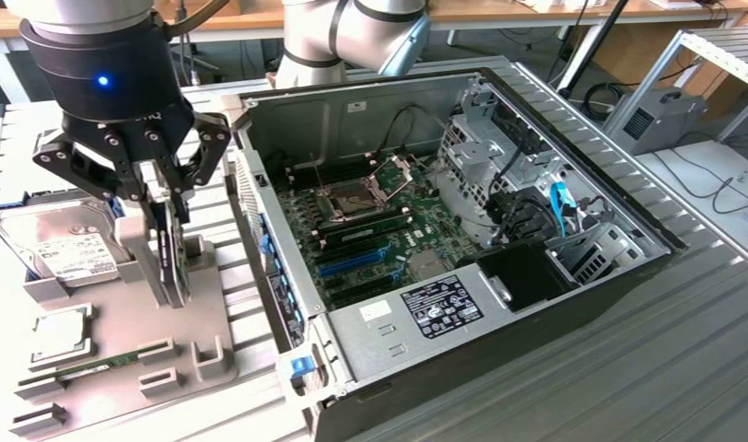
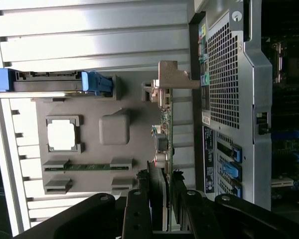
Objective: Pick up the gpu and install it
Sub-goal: 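Pick up the gpu and move the gpu toward the slot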
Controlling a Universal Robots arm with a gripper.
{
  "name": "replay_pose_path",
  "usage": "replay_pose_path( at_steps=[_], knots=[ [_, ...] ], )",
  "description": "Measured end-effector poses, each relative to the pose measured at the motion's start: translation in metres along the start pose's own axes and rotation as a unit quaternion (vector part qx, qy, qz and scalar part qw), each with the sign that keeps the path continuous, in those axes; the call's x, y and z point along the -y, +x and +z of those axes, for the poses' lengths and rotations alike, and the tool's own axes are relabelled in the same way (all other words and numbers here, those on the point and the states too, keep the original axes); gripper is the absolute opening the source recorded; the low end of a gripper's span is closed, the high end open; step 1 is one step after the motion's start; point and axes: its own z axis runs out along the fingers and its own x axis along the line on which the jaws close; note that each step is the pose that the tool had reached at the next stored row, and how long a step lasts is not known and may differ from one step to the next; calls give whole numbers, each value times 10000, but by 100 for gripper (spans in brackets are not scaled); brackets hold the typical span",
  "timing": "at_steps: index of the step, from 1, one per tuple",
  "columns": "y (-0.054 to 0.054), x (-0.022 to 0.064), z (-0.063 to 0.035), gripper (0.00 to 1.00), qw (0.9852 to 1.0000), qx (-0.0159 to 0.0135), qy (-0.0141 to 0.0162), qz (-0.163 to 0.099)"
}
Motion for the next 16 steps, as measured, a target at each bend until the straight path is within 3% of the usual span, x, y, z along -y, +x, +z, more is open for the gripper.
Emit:
replay_pose_path(
  at_steps=[16],
  knots=[
    [-2, 4, -67, 29, 10000, 0, 0, 0]
  ],
)
